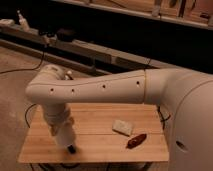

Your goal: Place the ceramic cup over the eraser

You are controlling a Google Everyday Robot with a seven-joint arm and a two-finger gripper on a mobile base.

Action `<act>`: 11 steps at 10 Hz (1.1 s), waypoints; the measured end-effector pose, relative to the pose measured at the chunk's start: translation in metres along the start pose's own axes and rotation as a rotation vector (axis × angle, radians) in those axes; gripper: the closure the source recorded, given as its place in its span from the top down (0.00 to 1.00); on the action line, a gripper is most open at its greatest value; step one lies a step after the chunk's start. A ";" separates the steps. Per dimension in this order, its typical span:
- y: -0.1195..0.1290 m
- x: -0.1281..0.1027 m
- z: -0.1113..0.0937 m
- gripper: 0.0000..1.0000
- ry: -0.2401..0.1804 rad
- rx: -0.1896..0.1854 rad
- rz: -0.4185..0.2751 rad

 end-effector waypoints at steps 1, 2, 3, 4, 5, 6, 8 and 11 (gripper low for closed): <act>0.000 -0.001 0.002 0.00 -0.014 -0.005 -0.001; 0.001 -0.002 0.005 0.00 -0.024 -0.016 -0.002; 0.004 -0.003 0.008 0.00 -0.032 -0.027 -0.001; 0.007 -0.004 0.013 0.00 -0.040 -0.034 0.003; 0.008 -0.004 0.018 0.01 -0.049 -0.037 0.002; 0.007 -0.005 0.024 0.07 -0.060 -0.037 -0.002; 0.001 -0.011 0.040 0.27 -0.094 -0.024 -0.017; -0.007 -0.013 0.066 0.58 -0.129 -0.027 -0.052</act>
